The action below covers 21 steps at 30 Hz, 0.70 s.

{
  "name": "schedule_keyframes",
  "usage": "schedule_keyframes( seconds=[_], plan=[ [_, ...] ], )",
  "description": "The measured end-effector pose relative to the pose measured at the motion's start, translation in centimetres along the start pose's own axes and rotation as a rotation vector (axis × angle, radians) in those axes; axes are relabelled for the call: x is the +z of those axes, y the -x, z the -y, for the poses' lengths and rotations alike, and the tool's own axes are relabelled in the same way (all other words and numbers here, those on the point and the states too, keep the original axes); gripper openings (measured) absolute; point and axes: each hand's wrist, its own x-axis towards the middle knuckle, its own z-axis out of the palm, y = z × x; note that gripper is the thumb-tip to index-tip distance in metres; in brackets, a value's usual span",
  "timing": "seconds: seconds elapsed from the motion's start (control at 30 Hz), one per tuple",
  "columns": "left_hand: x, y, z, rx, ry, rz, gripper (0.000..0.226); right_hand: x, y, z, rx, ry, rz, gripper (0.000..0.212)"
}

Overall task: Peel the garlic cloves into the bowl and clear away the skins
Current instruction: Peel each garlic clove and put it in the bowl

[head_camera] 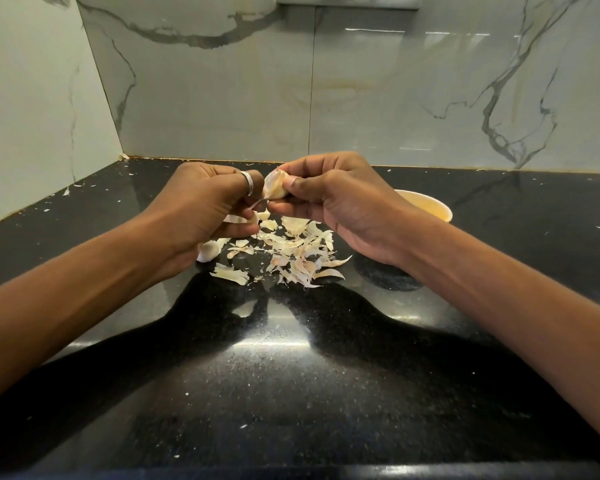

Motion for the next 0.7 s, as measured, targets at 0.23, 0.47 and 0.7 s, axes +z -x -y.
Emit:
schedule_keyframes(
  seconds=[0.23,0.47,0.7],
  plan=[
    [0.08,0.04,-0.12,0.009,0.028,-0.023,0.032,-0.12,-0.12,-0.05,-0.009,-0.005,0.012,0.019],
    [-0.18,-0.23,0.32,0.045,-0.048,-0.027,0.024,-0.34,-0.26,-0.23,-0.017,0.007,0.014,0.020],
    [-0.16,-0.15,0.34,0.167,-0.125,-0.021,0.014,-0.49,-0.49,-0.48,-0.024,0.090,0.020,0.022]
  ],
)
